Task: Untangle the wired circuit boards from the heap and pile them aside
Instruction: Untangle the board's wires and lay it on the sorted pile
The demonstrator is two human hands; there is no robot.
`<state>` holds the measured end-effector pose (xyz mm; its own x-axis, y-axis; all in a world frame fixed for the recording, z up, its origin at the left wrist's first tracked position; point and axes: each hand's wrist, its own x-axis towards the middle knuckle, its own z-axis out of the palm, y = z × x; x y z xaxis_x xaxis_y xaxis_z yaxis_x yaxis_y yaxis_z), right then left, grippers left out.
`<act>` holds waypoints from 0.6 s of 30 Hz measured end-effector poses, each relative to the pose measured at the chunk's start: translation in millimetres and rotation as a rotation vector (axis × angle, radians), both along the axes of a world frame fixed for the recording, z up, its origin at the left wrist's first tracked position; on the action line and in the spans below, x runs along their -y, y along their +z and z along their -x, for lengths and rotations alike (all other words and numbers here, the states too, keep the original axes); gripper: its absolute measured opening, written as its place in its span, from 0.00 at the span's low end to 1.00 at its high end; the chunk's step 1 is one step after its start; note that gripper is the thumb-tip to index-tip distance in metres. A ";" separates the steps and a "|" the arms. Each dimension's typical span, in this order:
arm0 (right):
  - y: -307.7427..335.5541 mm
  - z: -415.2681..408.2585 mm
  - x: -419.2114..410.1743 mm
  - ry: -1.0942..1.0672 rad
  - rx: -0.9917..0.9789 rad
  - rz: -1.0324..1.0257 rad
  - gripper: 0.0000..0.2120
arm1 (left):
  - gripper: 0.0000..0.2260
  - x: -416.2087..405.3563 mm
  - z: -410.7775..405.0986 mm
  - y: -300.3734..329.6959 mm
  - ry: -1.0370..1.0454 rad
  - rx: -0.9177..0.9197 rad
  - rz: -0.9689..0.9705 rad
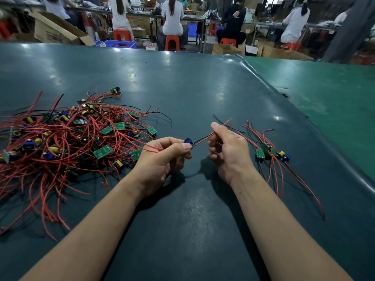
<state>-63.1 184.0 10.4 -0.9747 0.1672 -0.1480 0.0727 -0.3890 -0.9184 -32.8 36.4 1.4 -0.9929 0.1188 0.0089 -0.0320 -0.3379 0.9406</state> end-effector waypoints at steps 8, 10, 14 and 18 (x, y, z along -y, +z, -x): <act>-2.9 2.4 -3.4 -0.107 -0.018 -0.028 0.15 | 0.03 1.0 1.9 -1.9 0.011 0.007 -0.013; -4.8 2.6 -2.9 -0.102 -0.012 -0.082 0.16 | 0.03 0.5 2.9 -2.6 0.035 0.004 -0.029; -6.3 2.4 -2.2 -0.075 -0.031 -0.122 0.17 | 0.05 -0.2 3.5 -3.5 0.069 -0.001 -0.016; -4.4 2.2 -5.4 -0.065 -0.060 -0.111 0.17 | 0.06 -0.2 4.6 -4.1 0.117 0.014 -0.019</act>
<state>-65.3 189.4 6.0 -0.9678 0.2428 -0.0669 -0.0056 -0.2865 -0.9581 -37.4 36.6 -2.7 -1.0000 0.0018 -0.0043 -0.0046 -0.3578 0.9338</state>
